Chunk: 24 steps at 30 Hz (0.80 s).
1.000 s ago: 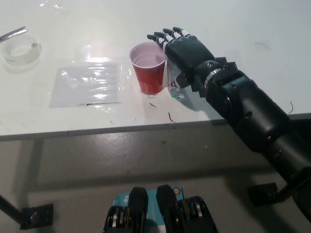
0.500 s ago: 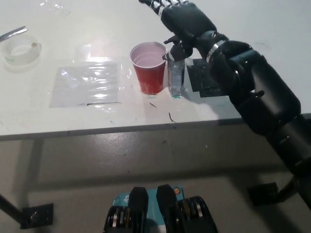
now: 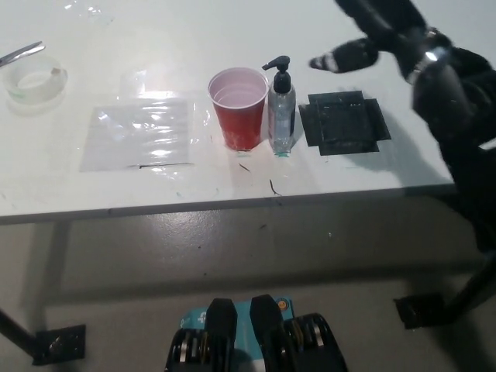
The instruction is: The robot uses its right hand to press the hand soap kept in the middle of the table to get liquid hand soap out
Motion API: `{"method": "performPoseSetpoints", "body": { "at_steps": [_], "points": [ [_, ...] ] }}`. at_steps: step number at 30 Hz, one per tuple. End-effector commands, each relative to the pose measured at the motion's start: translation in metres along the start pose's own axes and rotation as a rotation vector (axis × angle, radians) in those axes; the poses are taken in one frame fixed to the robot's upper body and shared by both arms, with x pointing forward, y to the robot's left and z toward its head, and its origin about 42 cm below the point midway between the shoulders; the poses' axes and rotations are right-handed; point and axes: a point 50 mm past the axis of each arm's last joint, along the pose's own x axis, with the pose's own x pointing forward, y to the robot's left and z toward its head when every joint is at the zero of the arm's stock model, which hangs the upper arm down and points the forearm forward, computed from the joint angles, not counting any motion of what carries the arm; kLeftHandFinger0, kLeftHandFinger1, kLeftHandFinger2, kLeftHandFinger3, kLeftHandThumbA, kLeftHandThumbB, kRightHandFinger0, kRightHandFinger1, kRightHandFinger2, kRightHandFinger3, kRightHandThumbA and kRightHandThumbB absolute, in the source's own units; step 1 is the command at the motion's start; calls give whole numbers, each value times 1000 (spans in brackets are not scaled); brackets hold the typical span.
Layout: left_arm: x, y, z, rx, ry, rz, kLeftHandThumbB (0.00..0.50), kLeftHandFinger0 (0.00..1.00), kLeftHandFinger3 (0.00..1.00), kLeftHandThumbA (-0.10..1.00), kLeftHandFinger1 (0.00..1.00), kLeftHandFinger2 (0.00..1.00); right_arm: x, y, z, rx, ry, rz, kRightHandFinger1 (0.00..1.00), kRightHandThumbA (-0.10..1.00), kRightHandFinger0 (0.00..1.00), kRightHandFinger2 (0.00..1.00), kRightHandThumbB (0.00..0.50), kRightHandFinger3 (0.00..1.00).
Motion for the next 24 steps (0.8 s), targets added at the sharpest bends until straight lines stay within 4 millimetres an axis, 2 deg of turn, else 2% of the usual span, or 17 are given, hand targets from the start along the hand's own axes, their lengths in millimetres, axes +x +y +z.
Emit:
{"method": "performPoseSetpoints", "body": {
  "at_steps": [1, 2, 3, 5, 6, 7, 8, 10, 11, 14, 16, 17, 18, 19, 20, 23, 24],
  "points": [
    [5, 3, 14, 5, -79, -24, 90, 0, 345, 1000, 0, 74, -21, -28, -10, 99, 33, -42, 1000, 1000, 1000, 1000, 497, 1000],
    [5, 4, 14, 8, -80, -25, 94, 0, 341, 1000, 1, 73, -26, -28, -12, 112, 46, -45, 1000, 1000, 1000, 1000, 500, 1000],
    [6, 4, 14, 26, -85, -21, 80, 0, 332, 1000, 3, 71, -42, -26, -21, 185, 70, -64, 1000, 1000, 1000, 1000, 470, 1000],
    [7, 4, 14, 34, -89, -21, 76, 0, 330, 1000, 3, 71, -47, -25, -23, 212, 76, -70, 1000, 1000, 1000, 1000, 461, 1000],
    [7, 4, 15, 31, -79, -11, 100, 0, 342, 1000, 3, 84, -61, -21, -32, 242, 95, -86, 1000, 1000, 1000, 1000, 382, 1000],
    [7, 4, 14, 31, -79, -11, 100, 0, 342, 1000, 2, 84, -61, -21, -32, 244, 96, -86, 1000, 1000, 1000, 1000, 382, 1000],
    [6, 3, 14, 5, -84, -19, 67, 0, 350, 1000, 3, 90, -78, -19, -40, 291, 123, -102, 1000, 1000, 1000, 1000, 346, 1000],
    [6, 3, 14, 7, -87, -22, 66, 0, 353, 1000, 3, 89, -88, -18, -44, 317, 149, -121, 1000, 1000, 1000, 1000, 325, 1000],
    [6, 3, 14, 9, -87, -22, 73, 0, 358, 1000, 4, 92, -92, -17, -46, 324, 160, -127, 1000, 1000, 1000, 1000, 340, 1000],
    [5, 3, 14, 6, -80, -19, 88, 0, 340, 991, 0, 76, -116, -10, -62, 394, 237, -174, 1000, 1000, 1000, 1000, 343, 1000],
    [6, 3, 14, 8, -84, -18, 84, 0, 328, 990, 0, 72, -123, -6, -69, 415, 250, -189, 1000, 1000, 1000, 1000, 322, 1000],
    [7, 4, 13, 17, -78, -7, 107, 1, 336, 990, 3, 79, -139, 4, -81, 478, 300, -220, 1000, 1000, 1000, 1000, 233, 1000],
    [7, 4, 13, 13, -71, -1, 109, 0, 339, 984, 7, 84, -143, 6, -83, 498, 314, -225, 1000, 1000, 1000, 1000, 222, 1000],
    [7, 4, 13, 15, -72, -6, 105, 0, 337, 989, 9, 85, -148, 10, -85, 522, 326, -234, 1000, 1000, 1000, 1000, 177, 1000],
    [7, 4, 13, 15, -72, -6, 105, 0, 337, 990, 9, 85, -148, 10, -85, 524, 326, -235, 1000, 1000, 1000, 1000, 175, 1000],
    [6, 6, 11, 11, -74, -4, 104, 0, 332, 977, 6, 87, -163, 30, -100, 675, 417, -311, 1000, 1000, 1000, 1000, 215, 1000],
    [6, 6, 11, 7, -73, -3, 105, 0, 334, 972, 6, 87, -165, 33, -102, 697, 432, -325, 957, 1000, 958, 968, 226, 996]
  ]
}}
